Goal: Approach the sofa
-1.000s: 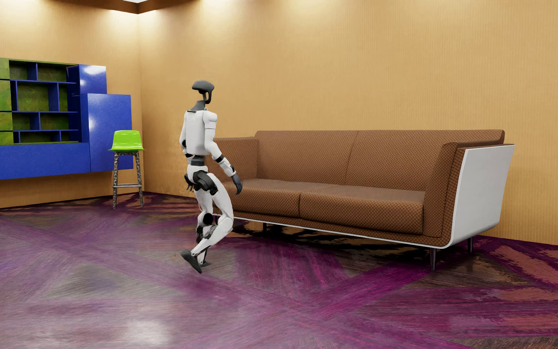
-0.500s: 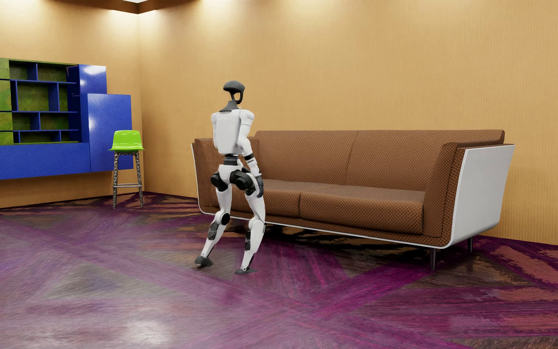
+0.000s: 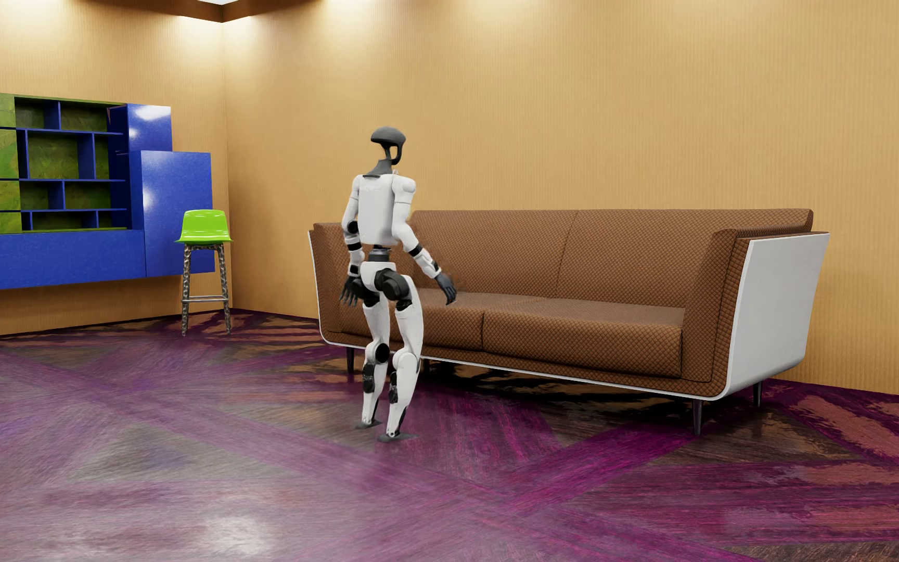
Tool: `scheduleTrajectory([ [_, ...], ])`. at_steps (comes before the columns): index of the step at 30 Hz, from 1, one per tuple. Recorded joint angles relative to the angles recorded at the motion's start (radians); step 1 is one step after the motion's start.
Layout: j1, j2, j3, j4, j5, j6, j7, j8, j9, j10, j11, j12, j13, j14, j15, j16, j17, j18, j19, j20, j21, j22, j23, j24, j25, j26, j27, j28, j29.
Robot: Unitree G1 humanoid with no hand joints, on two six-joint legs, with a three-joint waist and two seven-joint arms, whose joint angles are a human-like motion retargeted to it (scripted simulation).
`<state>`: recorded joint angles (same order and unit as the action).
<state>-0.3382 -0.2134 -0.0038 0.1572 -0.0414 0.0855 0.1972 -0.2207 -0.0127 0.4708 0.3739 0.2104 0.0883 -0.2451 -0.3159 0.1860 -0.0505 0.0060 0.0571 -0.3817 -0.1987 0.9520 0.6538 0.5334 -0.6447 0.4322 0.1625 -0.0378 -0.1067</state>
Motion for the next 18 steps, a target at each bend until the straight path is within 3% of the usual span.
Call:
scheduleTrajectory([
  [2, 0.002, -0.019, -0.005, -0.030, -0.035, -0.014, 0.013, 0.011, 0.002, -0.006, 0.038, -0.051, 0.045, -0.007, -0.036, -0.008, 0.028, 0.006, 0.017, -0.050, -0.033, 0.003, 0.039, 0.041, 0.000, -0.004, 0.023, -0.075, 0.023],
  [3, 0.002, -0.045, -0.007, -0.050, -0.062, -0.022, 0.022, 0.022, 0.006, -0.002, 0.095, -0.081, 0.062, -0.017, -0.062, -0.020, 0.028, 0.016, 0.027, -0.053, -0.036, -0.015, 0.064, 0.047, -0.013, -0.008, 0.029, -0.071, 0.040],
  [5, 0.005, -0.141, -0.006, -0.081, -0.116, -0.040, 0.043, 0.062, 0.018, 0.023, 0.292, -0.125, 0.086, -0.042, -0.065, -0.040, 0.019, 0.033, 0.054, -0.025, -0.035, -0.060, 0.114, 0.047, -0.054, -0.036, 0.059, 0.026, 0.065],
  [8, 0.022, -0.258, -0.001, -0.096, -0.142, -0.069, 0.084, 0.170, 0.026, 0.047, 0.500, -0.192, 0.100, -0.064, -0.029, -0.058, 0.018, 0.040, 0.165, -0.018, -0.072, -0.113, 0.167, 0.057, -0.052, -0.077, 0.097, 0.126, 0.050],
  [10, 0.046, -0.233, -0.004, -0.104, -0.173, -0.086, 0.085, 0.160, 0.020, 0.016, 0.411, -0.256, 0.107, -0.052, -0.065, -0.041, 0.028, 0.041, 0.110, -0.051, -0.099, -0.125, 0.167, 0.068, -0.023, -0.107, 0.095, 0.107, 0.062],
  [12, 0.077, -0.143, -0.011, -0.108, -0.185, -0.097, 0.071, 0.103, 0.009, -0.037, 0.182, -0.323, 0.117, -0.030, 0.007, -0.017, 0.030, 0.038, 0.103, -0.097, -0.080, -0.118, 0.155, 0.086, -0.040, -0.115, 0.084, 0.071, 0.074],
  [13, 0.084, -0.107, -0.013, -0.109, -0.181, -0.103, 0.063, 0.084, 0.004, -0.045, 0.125, -0.351, 0.117, -0.027, -0.001, -0.008, 0.028, 0.036, 0.067, -0.111, -0.067, -0.117, 0.151, 0.090, -0.051, -0.116, 0.082, 0.061, 0.076],
  [18, 0.120, -0.017, -0.009, -0.068, -0.127, -0.105, 0.075, 0.065, -0.010, -0.082, -0.037, -0.307, 0.061, -0.012, 0.062, -0.016, 0.017, 0.020, 0.068, -0.012, 0.024, -0.164, 0.147, 0.026, -0.099, -0.098, 0.072, 0.154, 0.103],
])
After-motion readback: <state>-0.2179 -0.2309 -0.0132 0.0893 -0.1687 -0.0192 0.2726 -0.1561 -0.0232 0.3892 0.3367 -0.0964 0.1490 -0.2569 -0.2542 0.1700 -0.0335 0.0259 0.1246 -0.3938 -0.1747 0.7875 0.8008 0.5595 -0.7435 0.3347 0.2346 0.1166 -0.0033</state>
